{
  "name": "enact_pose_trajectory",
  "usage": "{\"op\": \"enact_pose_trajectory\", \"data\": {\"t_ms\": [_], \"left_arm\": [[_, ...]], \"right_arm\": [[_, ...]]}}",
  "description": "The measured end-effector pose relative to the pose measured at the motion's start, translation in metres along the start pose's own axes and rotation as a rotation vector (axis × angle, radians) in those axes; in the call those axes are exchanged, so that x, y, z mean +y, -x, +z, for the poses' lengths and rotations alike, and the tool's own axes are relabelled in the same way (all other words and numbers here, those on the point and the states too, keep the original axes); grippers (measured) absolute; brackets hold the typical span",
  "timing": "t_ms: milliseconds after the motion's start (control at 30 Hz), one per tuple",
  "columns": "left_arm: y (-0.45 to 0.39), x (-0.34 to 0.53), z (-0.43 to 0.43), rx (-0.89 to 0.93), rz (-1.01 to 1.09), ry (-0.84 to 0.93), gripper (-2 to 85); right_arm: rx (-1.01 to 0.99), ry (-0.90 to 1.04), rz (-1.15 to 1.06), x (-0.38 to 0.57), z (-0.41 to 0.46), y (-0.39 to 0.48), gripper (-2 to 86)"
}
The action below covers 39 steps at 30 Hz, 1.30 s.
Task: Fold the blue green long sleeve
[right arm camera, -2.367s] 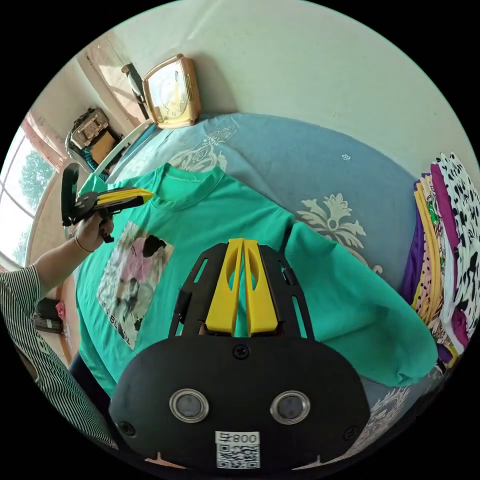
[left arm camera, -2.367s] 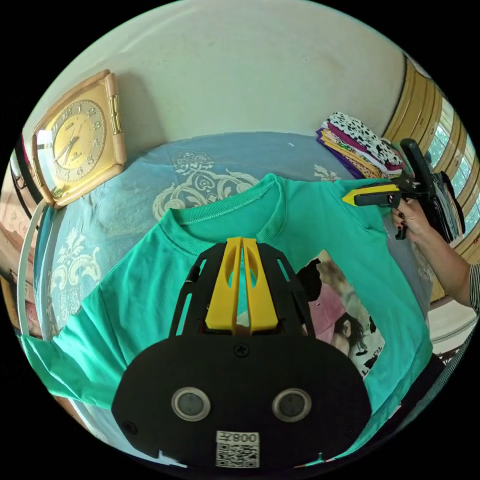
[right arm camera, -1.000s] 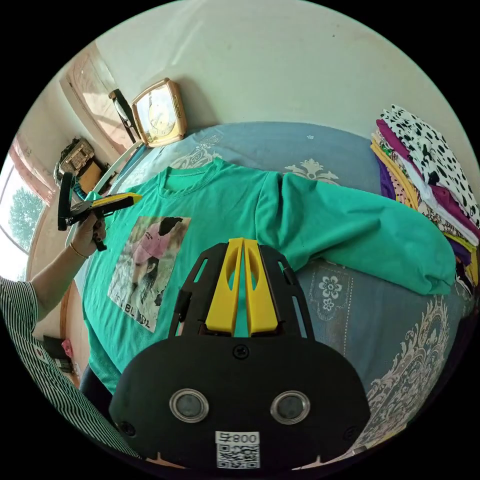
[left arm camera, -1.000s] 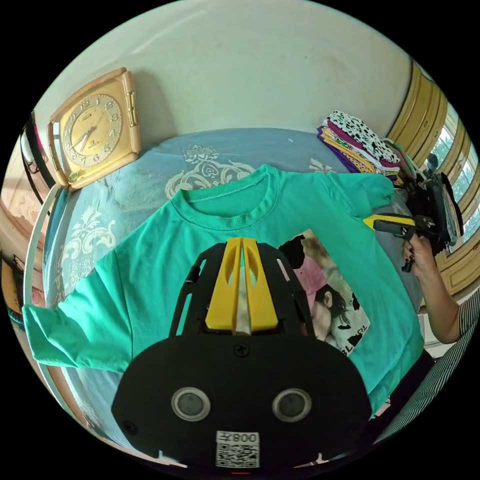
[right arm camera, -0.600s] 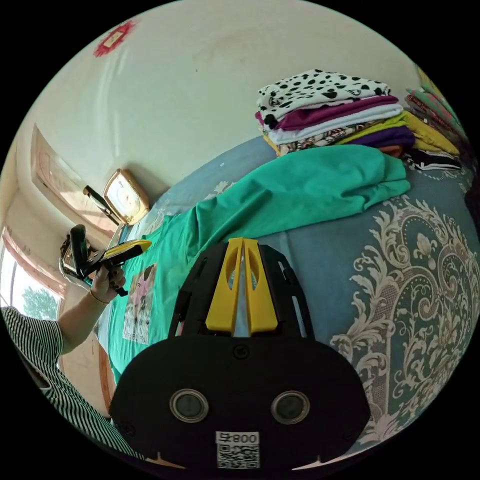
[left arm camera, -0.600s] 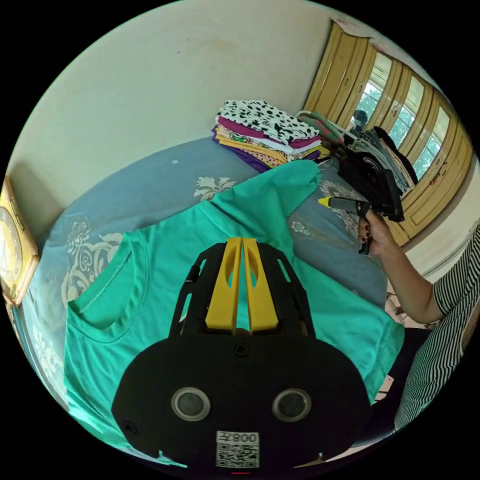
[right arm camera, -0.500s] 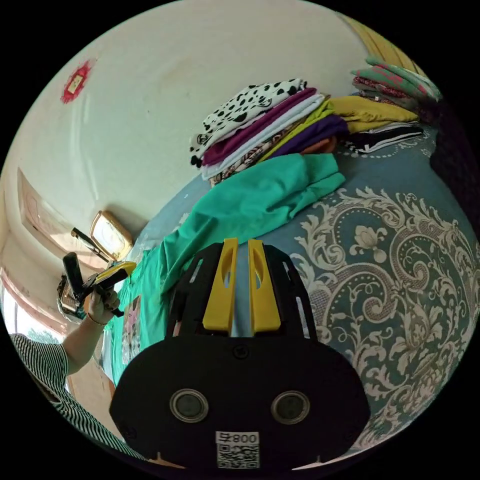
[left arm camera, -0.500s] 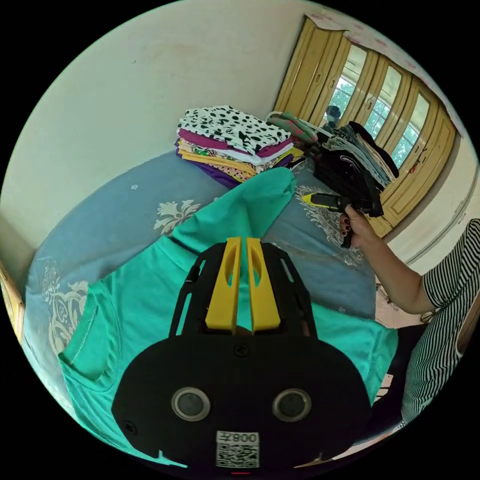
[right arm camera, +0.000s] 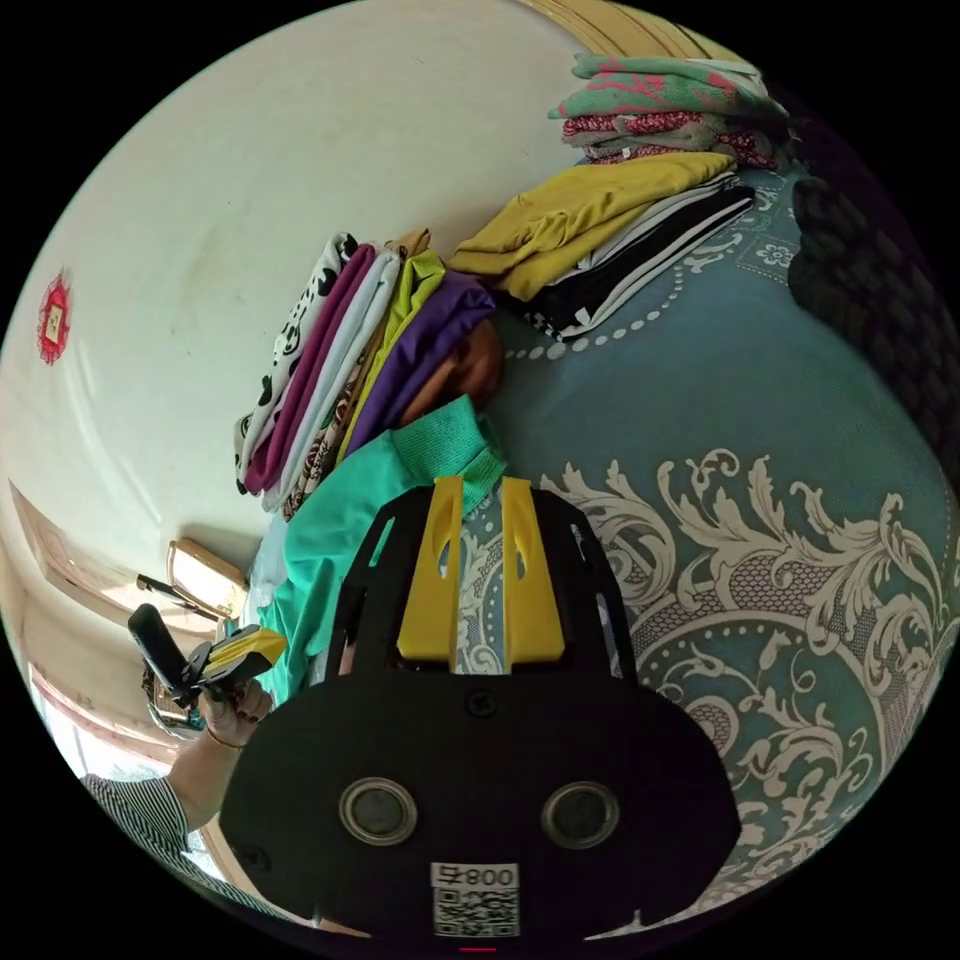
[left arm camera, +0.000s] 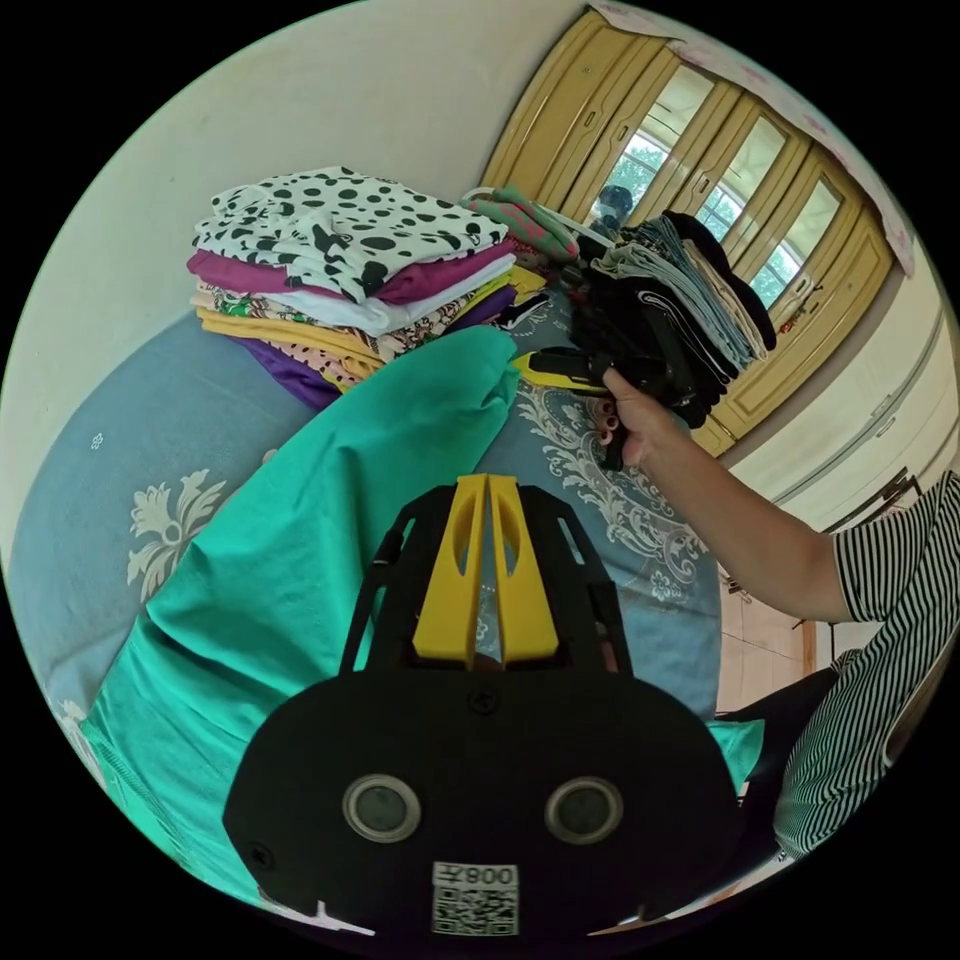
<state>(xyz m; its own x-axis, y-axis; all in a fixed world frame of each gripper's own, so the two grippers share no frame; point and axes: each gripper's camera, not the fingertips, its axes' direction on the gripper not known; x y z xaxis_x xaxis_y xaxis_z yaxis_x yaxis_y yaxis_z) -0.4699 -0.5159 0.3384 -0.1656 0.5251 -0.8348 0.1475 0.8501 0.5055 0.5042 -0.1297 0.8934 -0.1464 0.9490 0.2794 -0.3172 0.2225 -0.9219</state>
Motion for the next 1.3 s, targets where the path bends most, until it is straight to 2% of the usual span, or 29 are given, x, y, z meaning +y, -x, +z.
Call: {"op": "enact_pose_trajectory", "data": {"t_ms": [167, 300, 400, 467, 600, 667, 733, 833, 1100, 1167, 1300], "left_arm": [[0.012, 0.011, -0.035, 0.010, -0.060, -0.019, 0.7], [0.019, 0.011, -0.067, 0.055, -0.097, -0.066, 1.1], [0.022, 0.009, -0.107, 0.141, -0.131, -0.150, 2.1], [0.027, 0.022, -0.153, 0.202, -0.185, -0.278, 3.7], [0.041, 0.065, -0.220, 0.271, -0.326, -0.420, 8.0], [0.054, 0.095, -0.254, 0.320, -0.425, -0.453, 10.9], [0.060, 0.114, -0.277, 0.293, -0.490, -0.456, 12.7], [0.076, 0.138, -0.298, 0.334, -0.615, -0.459, 14.4], [0.098, 0.166, -0.319, 0.537, -0.834, -0.477, 15.1], [0.107, 0.164, -0.325, 0.635, -0.879, -0.525, 15.2], [0.112, 0.152, -0.349, 0.641, -0.904, -0.565, 15.0]], "right_arm": [[0.051, 0.030, -0.011, 0.007, -0.003, 0.004, 2.2], [-0.123, -0.097, -0.058, 0.041, -0.041, 0.020, 1.0], [-0.354, -0.186, -0.222, 0.083, -0.076, 0.070, 0.7], [-0.418, -0.184, -0.347, 0.114, -0.085, 0.113, 0.6], [-0.582, 0.025, -0.611, 0.197, -0.054, 0.208, 0.5], [-0.559, 0.137, -0.711, 0.237, -0.026, 0.237, 0.5], [-0.530, 0.240, -0.771, 0.284, 0.007, 0.257, 0.6], [-0.518, 0.326, -0.787, 0.330, 0.042, 0.262, 0.6], [-0.506, 0.363, -0.743, 0.394, 0.079, 0.236, 0.5], [-0.491, 0.373, -0.759, 0.407, 0.087, 0.232, 0.5], [-0.485, 0.398, -0.761, 0.434, 0.107, 0.220, 0.5]]}}
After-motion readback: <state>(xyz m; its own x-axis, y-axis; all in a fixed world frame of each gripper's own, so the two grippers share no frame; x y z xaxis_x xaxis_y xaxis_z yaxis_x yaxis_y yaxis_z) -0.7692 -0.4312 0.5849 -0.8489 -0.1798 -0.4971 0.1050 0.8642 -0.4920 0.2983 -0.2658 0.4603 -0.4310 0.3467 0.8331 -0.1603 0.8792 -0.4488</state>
